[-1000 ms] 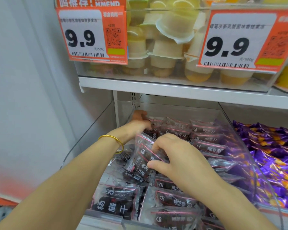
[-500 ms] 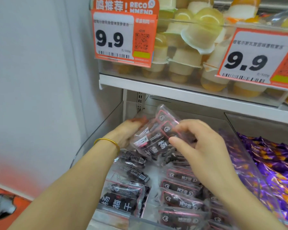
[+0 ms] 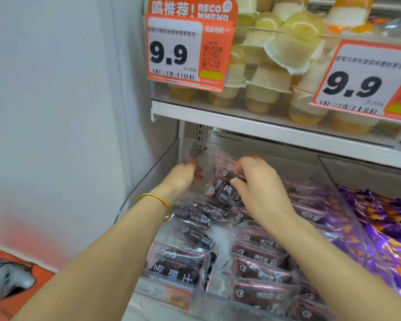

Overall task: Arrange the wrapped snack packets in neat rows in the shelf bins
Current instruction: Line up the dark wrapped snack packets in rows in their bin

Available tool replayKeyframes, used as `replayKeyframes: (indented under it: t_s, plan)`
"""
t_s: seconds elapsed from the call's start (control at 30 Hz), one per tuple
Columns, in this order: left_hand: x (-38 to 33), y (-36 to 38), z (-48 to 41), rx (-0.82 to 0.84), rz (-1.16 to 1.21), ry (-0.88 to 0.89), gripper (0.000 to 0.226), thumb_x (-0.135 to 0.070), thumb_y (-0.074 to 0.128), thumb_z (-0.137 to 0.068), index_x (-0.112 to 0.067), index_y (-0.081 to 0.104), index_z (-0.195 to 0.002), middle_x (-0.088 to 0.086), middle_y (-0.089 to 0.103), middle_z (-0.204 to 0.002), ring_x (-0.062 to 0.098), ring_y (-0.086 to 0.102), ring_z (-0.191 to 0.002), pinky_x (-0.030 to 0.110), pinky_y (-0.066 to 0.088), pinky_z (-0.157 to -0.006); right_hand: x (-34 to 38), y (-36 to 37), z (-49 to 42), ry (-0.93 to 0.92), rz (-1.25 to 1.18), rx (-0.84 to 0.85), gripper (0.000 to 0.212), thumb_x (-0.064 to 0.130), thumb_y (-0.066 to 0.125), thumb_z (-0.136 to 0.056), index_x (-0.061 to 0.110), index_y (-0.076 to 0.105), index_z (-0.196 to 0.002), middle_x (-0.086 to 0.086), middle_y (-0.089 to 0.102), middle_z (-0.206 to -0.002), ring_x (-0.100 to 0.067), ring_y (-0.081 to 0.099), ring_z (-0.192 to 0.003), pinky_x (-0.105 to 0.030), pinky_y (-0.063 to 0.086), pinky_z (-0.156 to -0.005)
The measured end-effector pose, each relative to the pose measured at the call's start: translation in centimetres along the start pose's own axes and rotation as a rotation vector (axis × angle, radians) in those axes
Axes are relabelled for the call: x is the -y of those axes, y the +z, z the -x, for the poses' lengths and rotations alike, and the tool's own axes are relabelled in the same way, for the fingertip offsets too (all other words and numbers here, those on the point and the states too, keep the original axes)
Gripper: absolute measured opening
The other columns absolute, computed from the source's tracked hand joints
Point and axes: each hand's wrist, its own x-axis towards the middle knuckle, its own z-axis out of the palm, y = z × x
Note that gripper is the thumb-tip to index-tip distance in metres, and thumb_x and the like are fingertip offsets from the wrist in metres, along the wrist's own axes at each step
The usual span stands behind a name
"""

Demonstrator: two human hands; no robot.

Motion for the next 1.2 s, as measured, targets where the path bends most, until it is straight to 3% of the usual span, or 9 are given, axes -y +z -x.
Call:
replayKeyframes:
  t_s: [0.1, 0.23, 0.4, 0.5, 0.6, 0.7, 0.87, 1.1, 1.2]
  plan:
    - [0.8, -0.3, 0.6, 0.024, -0.494, -0.044, 0.037, -0.015, 0.034, -0.100, 0.003, 0.049, -0.129, 0.019, 0.051, -0.134, 0.028, 0.049, -0.115, 0.031, 0.039, -0.090, 0.4, 0.3, 0.0, 0.005, 0.020, -0.001, 0.010, 0.016, 0.057, -0.091, 0.010, 0.055, -0.099, -0.006, 0.055, -0.103, -0.027, 0.054, -0.096, -0.036, 0.044, -0.080]
    - [1.4, 0.0, 1.7, 0.205, -0.715, -0.084, 0.050, -0.035, 0.023, -0.103, -0.007, 0.030, -0.144, 0.012, 0.032, -0.151, 0.027, 0.031, -0.137, 0.031, 0.025, -0.109, 0.5, 0.3, -0.2, 0.018, 0.019, -0.002, 0.007, 0.015, 0.056, -0.092, 0.011, 0.051, -0.094, -0.006, 0.053, -0.101, -0.028, 0.052, -0.094, -0.033, 0.039, -0.073]
    - [1.6, -0.8, 2.0, 0.214, -0.752, 0.035, 0.037, -0.030, 0.043, -0.098, -0.005, 0.058, -0.121, 0.011, 0.057, -0.128, 0.027, 0.053, -0.116, 0.032, 0.041, -0.099, 0.6, 0.8, -0.5, 0.018, 0.009, 0.021, 0.010, 0.015, 0.057, -0.092, 0.007, 0.055, -0.099, -0.008, 0.054, -0.103, -0.029, 0.054, -0.096, -0.038, 0.048, -0.079]
    - [1.2, -1.6, 2.7, 0.213, -0.706, 0.029, 0.029, -0.025, 0.055, -0.091, -0.006, 0.064, -0.111, 0.011, 0.062, -0.116, 0.022, 0.057, -0.100, 0.030, 0.045, -0.086, 0.5, 1.1, -0.6, 0.022, 0.019, 0.042, 0.011, 0.015, 0.056, -0.092, 0.006, 0.055, -0.098, -0.009, 0.054, -0.102, -0.030, 0.055, -0.095, -0.038, 0.048, -0.078]
    - [0.5, -2.0, 4.0, 0.316, -0.726, 0.012, 0.047, -0.028, 0.067, -0.082, -0.012, 0.055, -0.123, 0.005, 0.056, -0.120, 0.019, 0.054, -0.104, 0.027, 0.044, -0.085, 0.4, 1.2, -0.8, 0.018, 0.034, 0.067, 0.011, 0.015, 0.056, -0.092, 0.007, 0.054, -0.098, -0.010, 0.054, -0.102, -0.031, 0.055, -0.095, -0.036, 0.046, -0.077]
    - [0.0, -2.4, 5.3, 0.416, -0.931, 0.023, 0.075, -0.030, 0.076, -0.074, -0.020, 0.037, -0.138, 0.007, 0.032, -0.132, 0.024, 0.046, -0.116, 0.030, 0.041, -0.099, 0.4, 1.3, -1.0, 0.016, 0.040, 0.086, 0.009, 0.014, 0.056, -0.092, 0.007, 0.054, -0.096, -0.009, 0.053, -0.099, -0.031, 0.055, -0.091, -0.035, 0.046, -0.074]
    - [-0.3, -2.8, 6.6, 0.483, -1.044, 0.140, 0.084, -0.014, 0.071, -0.078, -0.017, 0.023, -0.146, 0.002, 0.010, -0.152, 0.022, 0.028, -0.136, 0.029, 0.031, -0.109, 0.5, 1.3, -1.0, 0.024, 0.031, 0.103, 0.008, 0.013, 0.056, -0.092, 0.009, 0.049, -0.090, -0.004, 0.046, -0.091, -0.030, 0.054, -0.085, -0.037, 0.047, -0.073]
    - [-0.6, -3.1, 7.7, 0.543, -1.013, 0.136, 0.091, -0.002, 0.065, -0.076, -0.015, 0.012, -0.149, 0.003, 0.020, -0.153, 0.019, 0.034, -0.135, 0.032, 0.034, -0.109, 0.1, 1.7, -1.1, 0.027, 0.023, 0.106, 0.011, 0.015, 0.057, -0.092, 0.006, 0.054, -0.099, -0.007, 0.051, -0.099, -0.028, 0.053, -0.086, -0.036, 0.048, -0.075]
    - [-0.9, -3.2, 8.3, 0.511, -0.951, 0.185, 0.088, -0.009, 0.066, -0.078, -0.017, 0.015, -0.148, 0.001, 0.032, -0.149, 0.016, 0.040, -0.129, 0.027, 0.036, -0.106, -0.1, 1.8, -1.2, 0.032, 0.007, 0.106, 0.013, 0.016, 0.057, -0.092, 0.007, 0.055, -0.100, -0.007, 0.052, -0.099, -0.028, 0.054, -0.088, -0.038, 0.048, -0.077]
